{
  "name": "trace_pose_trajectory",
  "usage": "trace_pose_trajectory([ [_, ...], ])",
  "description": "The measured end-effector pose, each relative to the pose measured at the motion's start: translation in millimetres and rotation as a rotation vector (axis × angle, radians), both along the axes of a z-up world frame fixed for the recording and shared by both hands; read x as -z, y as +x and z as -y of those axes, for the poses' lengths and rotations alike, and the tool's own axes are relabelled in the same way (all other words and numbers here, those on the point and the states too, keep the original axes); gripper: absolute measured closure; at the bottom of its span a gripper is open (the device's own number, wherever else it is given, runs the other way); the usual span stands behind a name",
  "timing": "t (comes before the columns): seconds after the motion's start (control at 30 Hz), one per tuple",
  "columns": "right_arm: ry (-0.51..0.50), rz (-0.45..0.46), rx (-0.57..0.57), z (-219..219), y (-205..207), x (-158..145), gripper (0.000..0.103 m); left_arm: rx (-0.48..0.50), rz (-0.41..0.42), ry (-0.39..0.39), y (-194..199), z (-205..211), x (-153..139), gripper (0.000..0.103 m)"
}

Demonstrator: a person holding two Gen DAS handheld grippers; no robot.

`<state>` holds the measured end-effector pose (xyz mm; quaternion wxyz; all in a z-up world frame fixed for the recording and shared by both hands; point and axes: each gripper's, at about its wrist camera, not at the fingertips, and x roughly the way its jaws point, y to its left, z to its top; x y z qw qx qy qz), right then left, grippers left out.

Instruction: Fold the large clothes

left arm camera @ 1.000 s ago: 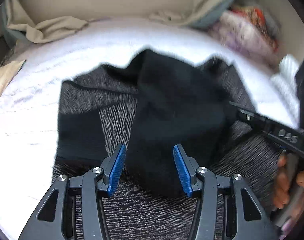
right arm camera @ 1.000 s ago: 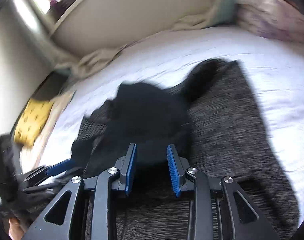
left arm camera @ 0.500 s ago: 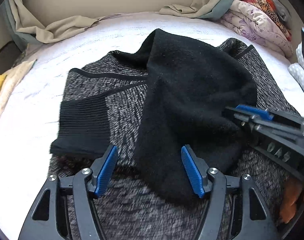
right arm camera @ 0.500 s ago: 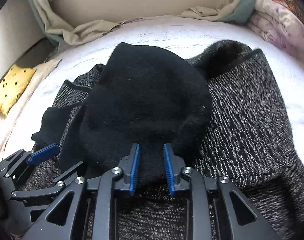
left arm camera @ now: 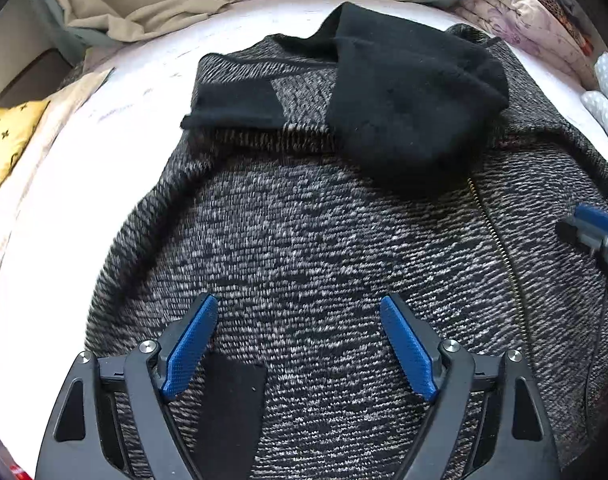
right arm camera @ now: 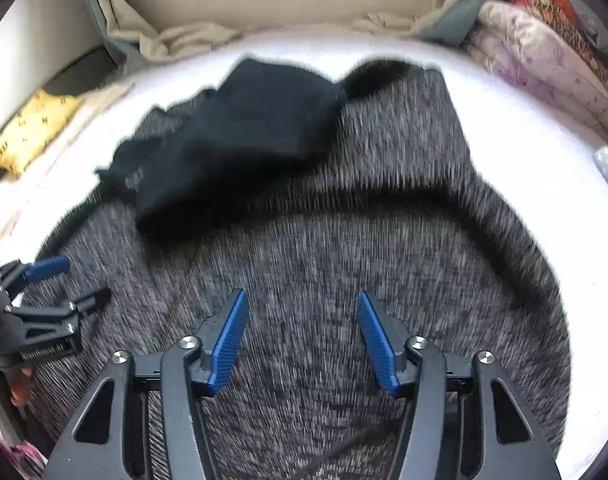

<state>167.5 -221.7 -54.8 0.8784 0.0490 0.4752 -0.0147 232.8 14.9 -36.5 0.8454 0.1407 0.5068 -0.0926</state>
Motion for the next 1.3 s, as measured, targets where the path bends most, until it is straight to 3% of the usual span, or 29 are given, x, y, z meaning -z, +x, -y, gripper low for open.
trace_pose_trajectory([
  [0.17, -0.051, 0.024, -0.009, -9, -4, 16, 0.037, -0.013, 0.024, -0.010, -3, -7, 5, 0.010],
  [0.37, -0.065, 0.041, -0.006, -11, -2, 25, 0.034, -0.024, 0.049, -0.003, -3, -10, 12, 0.004],
  [0.7, -0.025, 0.040, -0.005, -8, -10, 12, 0.032, -0.051, 0.043, -0.003, -2, -12, 8, 0.002],
  [1.0, 0.044, 0.163, 0.088, 26, -81, -65, 0.032, -0.052, 0.007, 0.006, -22, -19, 1, 0.002],
  [1.17, -0.035, 0.221, 0.168, 61, -129, -117, 0.032, -0.063, -0.018, 0.011, -35, -36, -7, 0.004],
  [1.3, -0.115, 0.271, 0.300, 103, -172, -166, 0.032, -0.104, -0.046, -0.016, -42, -61, -16, 0.006],
])
